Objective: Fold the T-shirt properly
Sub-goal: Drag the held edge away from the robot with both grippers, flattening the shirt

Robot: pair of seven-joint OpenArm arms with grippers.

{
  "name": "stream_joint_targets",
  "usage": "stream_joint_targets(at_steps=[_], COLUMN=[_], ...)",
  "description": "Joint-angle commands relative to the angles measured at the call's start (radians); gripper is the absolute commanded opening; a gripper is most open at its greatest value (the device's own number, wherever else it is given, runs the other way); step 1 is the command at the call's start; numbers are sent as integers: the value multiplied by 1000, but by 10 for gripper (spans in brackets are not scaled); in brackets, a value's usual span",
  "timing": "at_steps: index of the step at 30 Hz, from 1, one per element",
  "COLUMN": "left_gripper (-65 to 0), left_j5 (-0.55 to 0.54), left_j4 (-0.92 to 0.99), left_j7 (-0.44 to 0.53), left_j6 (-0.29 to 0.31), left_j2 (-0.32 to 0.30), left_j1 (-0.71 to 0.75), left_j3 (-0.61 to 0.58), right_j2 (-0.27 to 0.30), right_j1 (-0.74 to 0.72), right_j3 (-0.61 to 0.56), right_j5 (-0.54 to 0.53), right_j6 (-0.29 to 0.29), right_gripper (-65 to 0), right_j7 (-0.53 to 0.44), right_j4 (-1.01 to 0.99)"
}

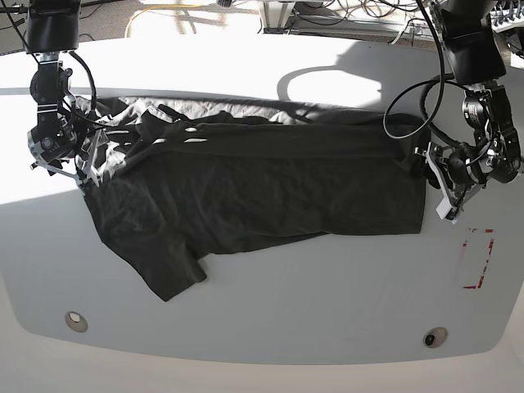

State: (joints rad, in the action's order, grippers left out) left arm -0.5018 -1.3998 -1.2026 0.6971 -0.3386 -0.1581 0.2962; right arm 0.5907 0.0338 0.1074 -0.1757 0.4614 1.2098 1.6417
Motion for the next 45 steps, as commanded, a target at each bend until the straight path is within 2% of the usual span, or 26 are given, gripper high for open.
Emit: stream_joint_targets(at_steps=[1, 3, 7, 11, 15, 17, 20, 23, 25, 27, 34, 38, 40, 41, 42, 44, 45], left_gripper=[-369, -369, -369, -369, -369, -369, -371, -371, -371, -371, -371, -371, -371, -369, -369, -367, -365], left_j5=[-16, -18, -18, -33, -70, -79, -82, -80, -54, -11, 79, 79, 65, 48, 44, 9, 2], left_j4=[-16, -16, -22, -62, -126, -161, -215, -229, -227, -212, -146, -152, -175, -191, -197, -221, -226], left_j7=[17, 17, 16, 0, -24, -36, -46, -39, -38, -38, -21, -15, -15, -15, -15, -15, -15], left_j6=[1, 1, 1, 1, 1, 1, 1, 1, 1, 1, 1, 1, 1, 1, 1, 1, 1], left_j2=[-17, -17, 8, 42, 75, 91, 118, 117, 117, 120, 117, 97, 75, 65, 63, 62, 60], left_j1=[-19, -19, -19, -11, 27, 39, 58, 84, 99, 107, 122, 150, 170, 182, 185, 202, 202], left_j3=[4, 4, -21, -58, -70, -78, -99, -101, -101, -101, -98, -78, -56, -45, -41, -25, -22], right_j2=[21, 19, -19, -76, -125, -151, -219, -268, -298, -311, -312, -282, -266, -259, -255, -251, -251], right_j1=[-15, -15, 5, 41, 70, 87, 111, 125, 133, 134, 140, 139, 139, 147, 150, 160, 162], right_j3=[44, 74, 171, 279, 314, 334, 389, 437, 460, 461, 467, 469, 470, 472, 473, 493, 501], right_j5=[-20, -35, -63, -114, -180, -201, -219, -219, -218, -218, -218, -218, -218, -218, -218, -222, -221], right_j6=[0, -3, 0, 3, 3, 3, 1, 1, 1, 1, 0, -2, -3, -3, -5, -5, -5], right_gripper=[-243, -241, -241, -243, -265, -298, -404, -503, -569, -598, -591, -575, -541, -491, -474, -352, -325], right_j7=[-2, 0, 12, 41, 48, 46, 43, 43, 40, 40, -32, -41, -41, -41, -41, -41, -41], right_j4=[19, 39, 117, 237, 299, 308, 306, 302, 289, 262, 156, 98, 91, 98, 98, 108, 113])
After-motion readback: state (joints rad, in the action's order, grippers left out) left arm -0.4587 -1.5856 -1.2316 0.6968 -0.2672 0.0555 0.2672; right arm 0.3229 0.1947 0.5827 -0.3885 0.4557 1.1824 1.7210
